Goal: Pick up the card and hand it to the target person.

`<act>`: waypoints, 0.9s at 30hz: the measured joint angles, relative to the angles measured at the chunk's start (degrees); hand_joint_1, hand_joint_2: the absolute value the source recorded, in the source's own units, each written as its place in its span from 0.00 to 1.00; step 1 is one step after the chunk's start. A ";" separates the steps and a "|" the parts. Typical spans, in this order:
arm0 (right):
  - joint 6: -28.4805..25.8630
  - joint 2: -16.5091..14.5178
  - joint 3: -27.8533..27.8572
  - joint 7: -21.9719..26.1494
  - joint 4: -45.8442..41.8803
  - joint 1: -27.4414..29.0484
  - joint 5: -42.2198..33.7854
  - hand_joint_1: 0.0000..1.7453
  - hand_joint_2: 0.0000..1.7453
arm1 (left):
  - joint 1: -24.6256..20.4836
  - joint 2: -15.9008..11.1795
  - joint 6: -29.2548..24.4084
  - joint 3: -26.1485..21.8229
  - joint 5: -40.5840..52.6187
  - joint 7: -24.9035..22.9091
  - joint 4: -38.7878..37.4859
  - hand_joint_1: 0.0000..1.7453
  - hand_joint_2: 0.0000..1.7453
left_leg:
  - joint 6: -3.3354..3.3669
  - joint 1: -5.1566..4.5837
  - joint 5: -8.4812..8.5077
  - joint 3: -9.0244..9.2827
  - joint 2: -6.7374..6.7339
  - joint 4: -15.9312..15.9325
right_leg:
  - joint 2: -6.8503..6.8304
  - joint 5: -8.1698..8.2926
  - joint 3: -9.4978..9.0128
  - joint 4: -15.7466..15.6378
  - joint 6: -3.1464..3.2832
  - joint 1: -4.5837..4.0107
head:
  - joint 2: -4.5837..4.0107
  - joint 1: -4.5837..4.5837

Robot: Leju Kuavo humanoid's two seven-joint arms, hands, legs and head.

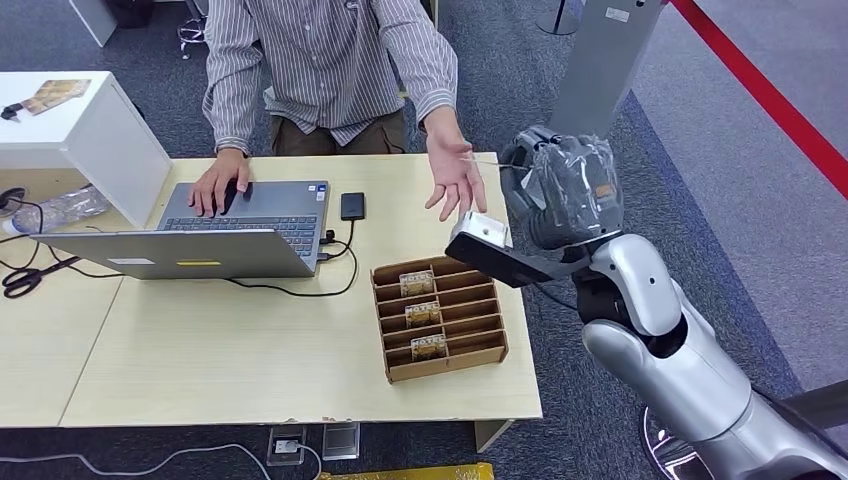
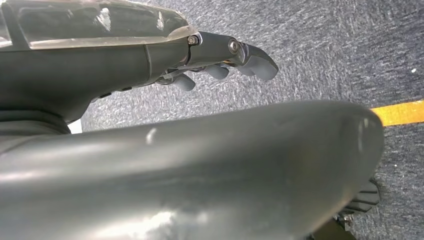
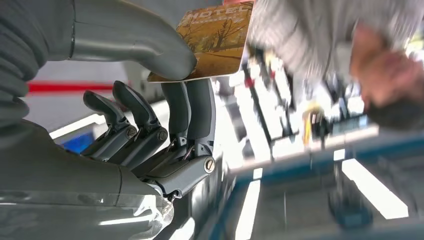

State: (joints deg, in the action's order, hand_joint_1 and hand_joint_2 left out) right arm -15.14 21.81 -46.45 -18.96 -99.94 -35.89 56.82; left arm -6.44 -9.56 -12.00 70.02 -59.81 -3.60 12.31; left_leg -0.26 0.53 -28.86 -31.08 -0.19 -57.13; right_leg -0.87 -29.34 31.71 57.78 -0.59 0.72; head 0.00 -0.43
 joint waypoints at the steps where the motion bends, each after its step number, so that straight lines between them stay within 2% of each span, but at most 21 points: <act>1: -1.86 -0.25 -0.12 0.01 0.89 0.03 2.59 0.94 1.00 | -0.01 0.04 -0.02 0.01 0.04 0.01 0.00 0.00 0.00 | 0.00 0.00 0.00 0.00 0.00 0.00 | 0.00 0.00 0.00 0.00 0.00 0.00 | 0.01 -0.02; 6: -8.03 -1.30 -0.53 -0.21 5.51 0.15 10.04 0.94 1.00 | -0.07 0.19 -0.19 0.00 0.08 0.01 0.00 0.00 0.00 | 0.00 0.00 0.00 -0.01 0.01 0.00 | -0.01 0.00 0.01 0.00 0.00 0.00 | 0.01 -0.02; 13: -12.82 -2.72 -0.93 0.62 11.28 0.11 11.55 0.94 1.00 | -0.09 0.38 -0.34 0.01 0.07 -0.25 0.00 0.00 0.00 | 0.00 0.00 0.00 0.00 0.00 0.00 | 0.00 0.00 0.00 0.00 0.00 0.00 | 0.00 0.04; 17: -13.35 -3.62 -1.39 1.19 13.76 0.09 9.27 0.00 1.00 | -0.09 0.48 0.08 0.02 0.11 -0.61 0.00 0.00 1.00 | 0.00 0.00 0.00 -0.01 0.01 0.00 | -0.01 0.00 0.00 0.00 0.00 0.00 | 0.00 0.03; 20: -13.83 -4.12 -1.81 1.49 15.03 0.06 7.77 0.00 1.00 | -0.09 0.49 0.45 0.01 0.14 -0.60 0.00 0.00 1.00 | 0.00 0.00 0.00 -0.01 0.01 0.00 | -0.01 0.00 0.00 0.00 0.00 0.00 | 0.01 0.01; 24: -14.50 -4.55 -2.07 1.59 16.30 0.02 6.46 0.00 1.00 | -0.09 0.50 0.31 0.01 -0.04 -0.15 0.00 0.00 0.00 | 0.00 0.00 0.00 -0.01 0.01 0.00 | -0.01 0.00 0.01 0.00 0.00 0.00 | 0.01 0.01; 27: -15.50 -4.75 -2.06 3.41 16.84 0.17 -1.64 0.00 1.00 | -0.08 0.53 -0.43 0.01 -0.57 -0.31 0.00 0.00 0.00 | 0.00 0.00 0.00 0.00 0.00 0.00 | -0.01 0.00 0.01 0.00 0.00 0.00 | 0.01 0.02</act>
State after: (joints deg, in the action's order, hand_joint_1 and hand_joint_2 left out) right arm -30.64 17.05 -48.51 -15.55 -83.10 -35.72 55.19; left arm -6.52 -9.03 -12.43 70.02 -60.38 -3.91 12.31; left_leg -0.25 0.53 -28.86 -31.08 -0.19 -57.14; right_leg -0.88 -29.35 31.72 57.78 -0.59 0.72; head 0.01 -0.41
